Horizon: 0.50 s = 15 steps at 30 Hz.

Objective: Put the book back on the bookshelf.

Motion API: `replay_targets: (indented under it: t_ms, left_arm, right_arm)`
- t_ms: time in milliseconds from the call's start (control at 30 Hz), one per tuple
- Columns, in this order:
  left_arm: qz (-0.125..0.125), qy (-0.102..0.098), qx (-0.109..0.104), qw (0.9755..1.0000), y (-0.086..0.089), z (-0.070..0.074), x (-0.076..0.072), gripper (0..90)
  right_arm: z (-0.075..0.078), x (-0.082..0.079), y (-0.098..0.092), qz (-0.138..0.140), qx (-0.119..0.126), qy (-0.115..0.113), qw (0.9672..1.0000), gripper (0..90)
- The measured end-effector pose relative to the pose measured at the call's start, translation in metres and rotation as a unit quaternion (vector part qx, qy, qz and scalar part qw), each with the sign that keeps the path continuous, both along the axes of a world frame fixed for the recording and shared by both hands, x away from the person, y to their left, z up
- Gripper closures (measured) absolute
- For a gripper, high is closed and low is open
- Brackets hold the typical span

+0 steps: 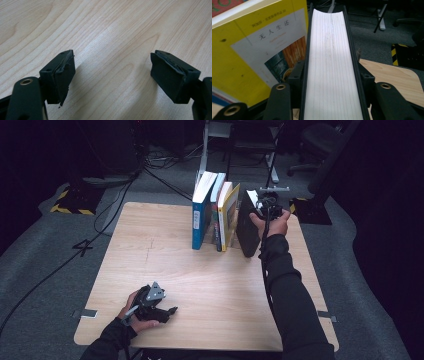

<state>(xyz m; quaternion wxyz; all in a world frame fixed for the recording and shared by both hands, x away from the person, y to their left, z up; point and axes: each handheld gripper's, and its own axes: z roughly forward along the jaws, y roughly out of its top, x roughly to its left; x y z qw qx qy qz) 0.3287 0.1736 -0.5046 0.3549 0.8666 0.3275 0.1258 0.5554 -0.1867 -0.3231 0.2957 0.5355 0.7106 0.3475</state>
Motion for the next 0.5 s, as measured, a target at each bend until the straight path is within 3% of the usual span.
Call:
replay_targets:
  t_ms: [167,500]
  left_arm:
    - [0.000,0.000,0.001,1.0000,0.000,0.000,0.000,19.9]
    - [-0.001,-0.001,0.001,1.0000,0.000,0.000,0.000,19.9]
  right_arm:
    - [-0.003,0.002,0.007,-0.024,-0.001,-0.022,0.9995,53.5]
    - [-0.011,0.021,0.012,-0.038,-0.005,-0.013,0.9992,53.4]
